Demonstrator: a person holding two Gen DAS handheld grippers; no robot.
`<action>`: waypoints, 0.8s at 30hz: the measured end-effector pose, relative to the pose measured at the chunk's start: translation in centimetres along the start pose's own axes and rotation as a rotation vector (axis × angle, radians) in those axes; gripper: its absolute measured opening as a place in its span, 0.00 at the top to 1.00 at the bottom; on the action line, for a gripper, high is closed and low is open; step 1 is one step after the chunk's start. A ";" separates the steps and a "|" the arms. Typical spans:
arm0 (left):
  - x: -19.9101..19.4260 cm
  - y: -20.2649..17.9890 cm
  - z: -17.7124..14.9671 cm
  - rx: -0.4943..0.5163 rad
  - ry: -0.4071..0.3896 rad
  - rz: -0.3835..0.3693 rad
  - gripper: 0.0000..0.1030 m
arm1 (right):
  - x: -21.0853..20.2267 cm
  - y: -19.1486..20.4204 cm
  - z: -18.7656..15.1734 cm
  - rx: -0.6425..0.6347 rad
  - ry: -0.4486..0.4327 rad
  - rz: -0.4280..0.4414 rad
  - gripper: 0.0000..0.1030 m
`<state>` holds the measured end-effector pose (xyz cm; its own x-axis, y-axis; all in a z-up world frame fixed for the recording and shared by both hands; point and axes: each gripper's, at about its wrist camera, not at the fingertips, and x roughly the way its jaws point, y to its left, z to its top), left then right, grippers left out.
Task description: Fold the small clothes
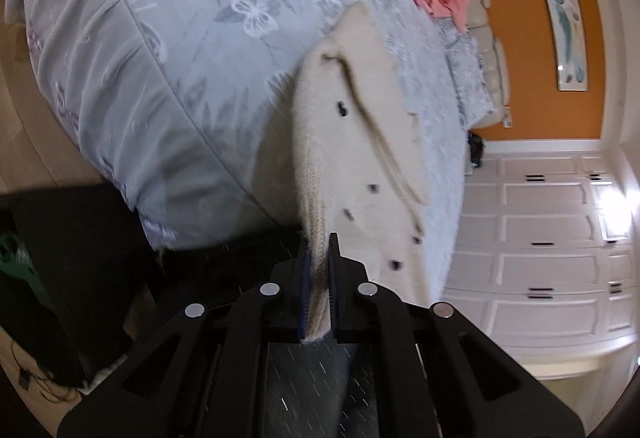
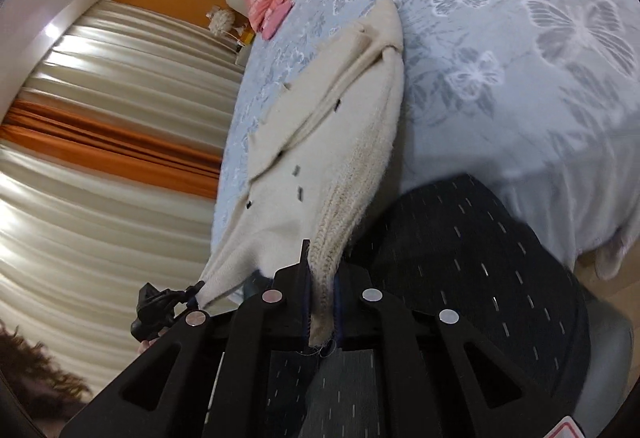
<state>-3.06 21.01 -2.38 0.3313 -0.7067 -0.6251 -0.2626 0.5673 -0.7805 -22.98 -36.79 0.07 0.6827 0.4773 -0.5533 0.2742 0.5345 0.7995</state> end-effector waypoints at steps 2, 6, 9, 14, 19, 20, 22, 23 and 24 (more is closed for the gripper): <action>-1.8 -0.4 -1.1 -0.009 0.002 -0.033 0.94 | -2.4 -0.2 -0.9 0.025 -0.025 0.028 0.93; -6.0 -2.6 -2.3 -0.013 -0.043 -0.108 0.94 | -7.6 0.4 -0.9 0.056 -0.125 0.126 0.92; -7.3 -5.4 -1.2 0.022 -0.110 -0.157 0.94 | -9.4 1.6 1.5 0.048 -0.204 0.215 0.92; -2.7 -10.3 4.3 0.129 -0.194 -0.123 0.95 | -6.0 1.7 9.1 0.054 -0.290 0.250 0.92; 6.1 -13.2 11.8 0.148 -0.279 0.017 0.98 | 2.7 -2.0 17.6 0.201 -0.277 0.200 0.91; 7.8 -13.6 13.3 0.153 -0.301 0.057 1.00 | 4.4 -2.8 19.0 0.231 -0.262 0.185 0.91; 11.0 -13.8 16.3 0.158 -0.330 0.116 1.00 | 7.9 -4.6 21.9 0.281 -0.251 0.098 0.89; 13.0 -13.6 17.8 0.145 -0.331 0.153 1.00 | 8.8 -5.2 22.6 0.298 -0.246 0.071 0.88; 14.0 -13.2 18.9 0.137 -0.324 0.164 1.00 | 10.2 -6.1 23.5 0.326 -0.232 0.050 0.86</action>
<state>22.14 11.62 -0.84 0.5695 -0.4443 -0.6916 -0.2194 0.7287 -0.6487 -1.74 -51.55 -4.98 0.8254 0.3069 -0.4738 0.4117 0.2470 0.8772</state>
